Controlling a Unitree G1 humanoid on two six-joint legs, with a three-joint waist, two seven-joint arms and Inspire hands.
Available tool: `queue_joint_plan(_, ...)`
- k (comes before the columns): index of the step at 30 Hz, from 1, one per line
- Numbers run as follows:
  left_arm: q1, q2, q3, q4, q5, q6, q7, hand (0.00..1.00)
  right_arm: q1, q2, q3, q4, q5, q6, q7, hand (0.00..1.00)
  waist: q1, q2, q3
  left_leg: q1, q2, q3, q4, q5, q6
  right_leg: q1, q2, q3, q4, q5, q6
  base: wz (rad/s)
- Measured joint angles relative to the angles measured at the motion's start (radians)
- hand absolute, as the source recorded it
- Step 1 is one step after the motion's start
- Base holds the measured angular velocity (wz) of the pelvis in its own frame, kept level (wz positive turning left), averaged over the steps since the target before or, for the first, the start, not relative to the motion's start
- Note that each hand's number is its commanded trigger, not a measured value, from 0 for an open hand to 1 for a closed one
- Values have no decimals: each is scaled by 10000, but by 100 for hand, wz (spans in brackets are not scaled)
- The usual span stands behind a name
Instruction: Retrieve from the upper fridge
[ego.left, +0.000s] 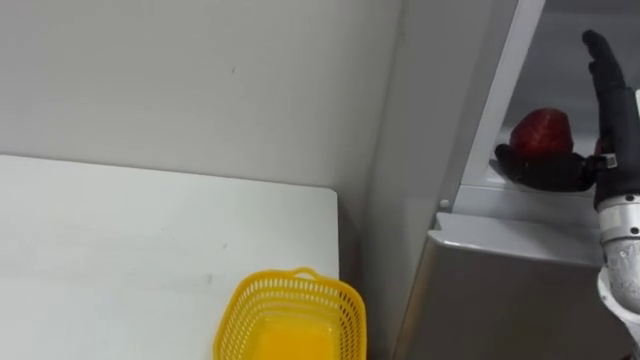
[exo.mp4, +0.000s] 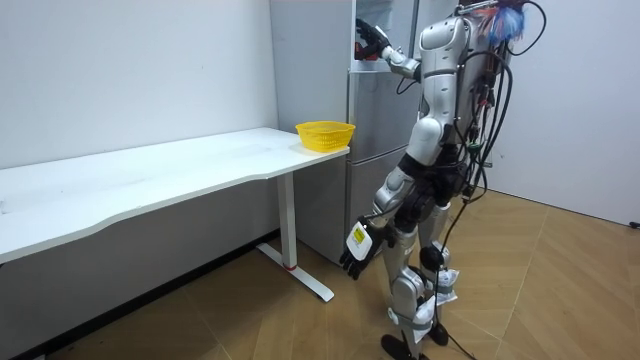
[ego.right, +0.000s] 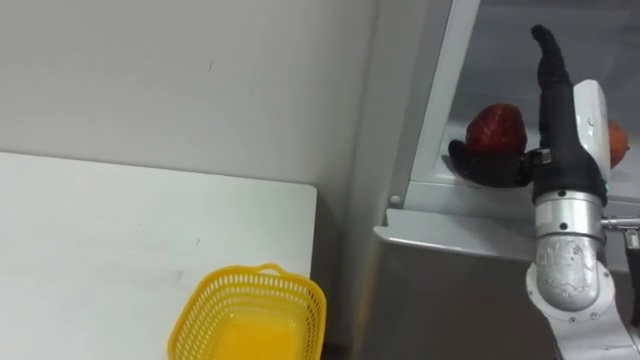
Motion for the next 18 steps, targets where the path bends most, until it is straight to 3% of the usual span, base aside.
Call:
queue_joint_plan(3,1,-2,-6,-91,-8,96,-13,0,-5,-2,-6,370,386,-1,110,0,1,-14,19,93,1,-2,-10,-1,0,91,-1,-2,-5,0,0,0)
queue_joint_plan(10,-30,2,13,-112,-24,395,-25,0,-27,-14,-5,763,1125,190,756,0,-6,-105,-56,124,3,-4,10,0,0,128,-2,6,10,11,-13,0)
queue_joint_plan(18,-33,1,30,-119,-7,584,-173,0,-35,-16,-39,907,1773,407,1599,0,-35,-76,-47,118,3,-2,80,2,7,146,-9,5,27,55,-8,0)
